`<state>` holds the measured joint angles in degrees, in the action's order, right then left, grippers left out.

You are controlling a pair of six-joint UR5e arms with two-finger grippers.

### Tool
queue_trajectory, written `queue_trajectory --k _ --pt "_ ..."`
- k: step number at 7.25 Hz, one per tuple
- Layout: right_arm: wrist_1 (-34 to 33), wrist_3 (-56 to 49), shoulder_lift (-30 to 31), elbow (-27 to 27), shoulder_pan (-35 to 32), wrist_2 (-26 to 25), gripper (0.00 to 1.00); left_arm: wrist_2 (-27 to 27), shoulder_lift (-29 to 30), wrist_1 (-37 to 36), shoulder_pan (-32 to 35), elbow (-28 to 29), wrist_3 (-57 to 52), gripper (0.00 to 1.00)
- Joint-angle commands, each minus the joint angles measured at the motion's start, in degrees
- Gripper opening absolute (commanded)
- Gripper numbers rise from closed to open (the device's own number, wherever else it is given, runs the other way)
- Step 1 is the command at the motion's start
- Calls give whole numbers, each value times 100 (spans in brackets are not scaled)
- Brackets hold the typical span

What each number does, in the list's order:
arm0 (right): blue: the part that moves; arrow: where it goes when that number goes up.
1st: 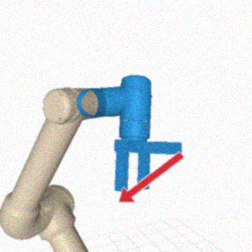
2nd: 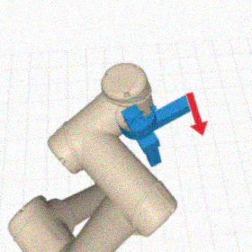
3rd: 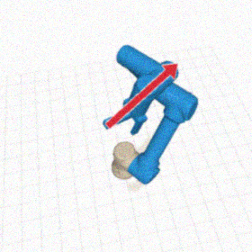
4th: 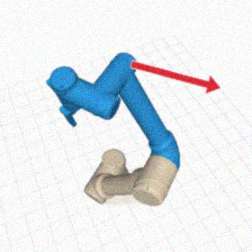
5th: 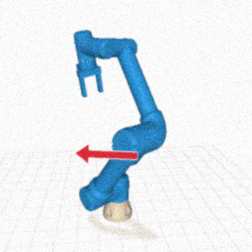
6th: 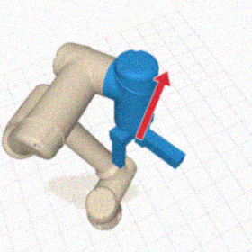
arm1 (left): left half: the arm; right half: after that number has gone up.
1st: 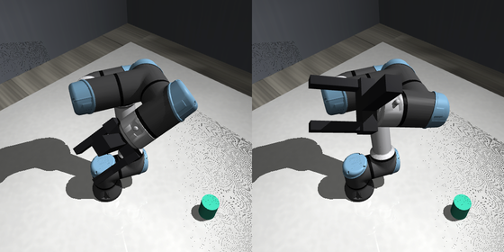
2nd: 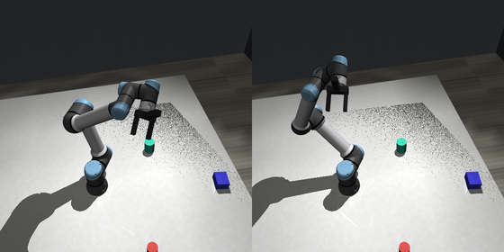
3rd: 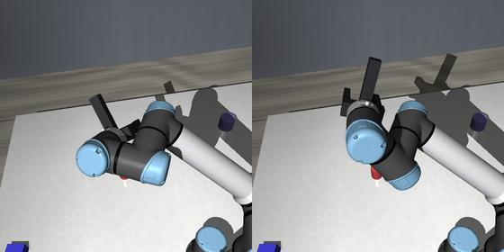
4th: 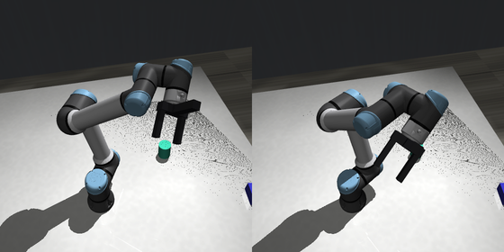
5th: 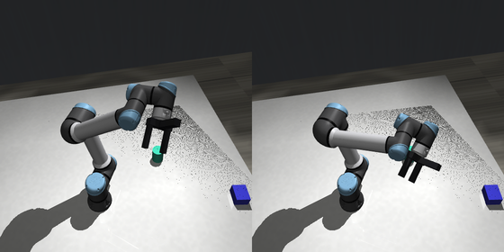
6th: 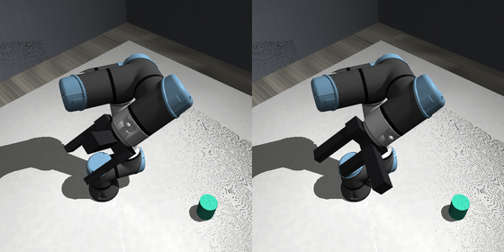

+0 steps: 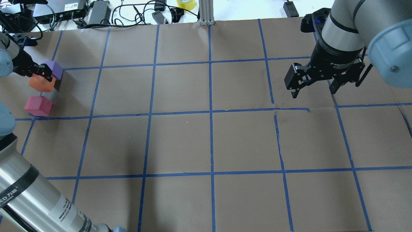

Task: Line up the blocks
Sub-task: 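Lower the orange cube between the purple and pink cubes with the left gripper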

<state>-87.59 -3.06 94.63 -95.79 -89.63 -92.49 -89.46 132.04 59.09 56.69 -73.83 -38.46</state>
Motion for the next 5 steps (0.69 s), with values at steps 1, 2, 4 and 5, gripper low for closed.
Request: queue_trajectory --k 1,2,4,5 --pt "-3 7 -6 7 7 -6 100 -1 24 -3 0 -43 -83 13" --pt "-3 16 -6 -1 7 -6 100 -1 41 -38 0 -43 -83 13" --pt "-3 7 -6 -1 7 -6 100 -1 94 -99 0 -43 -74 13" --pt "-12 7 -6 -1 -2 3 100 -1 120 -100 0 -43 -74 13"
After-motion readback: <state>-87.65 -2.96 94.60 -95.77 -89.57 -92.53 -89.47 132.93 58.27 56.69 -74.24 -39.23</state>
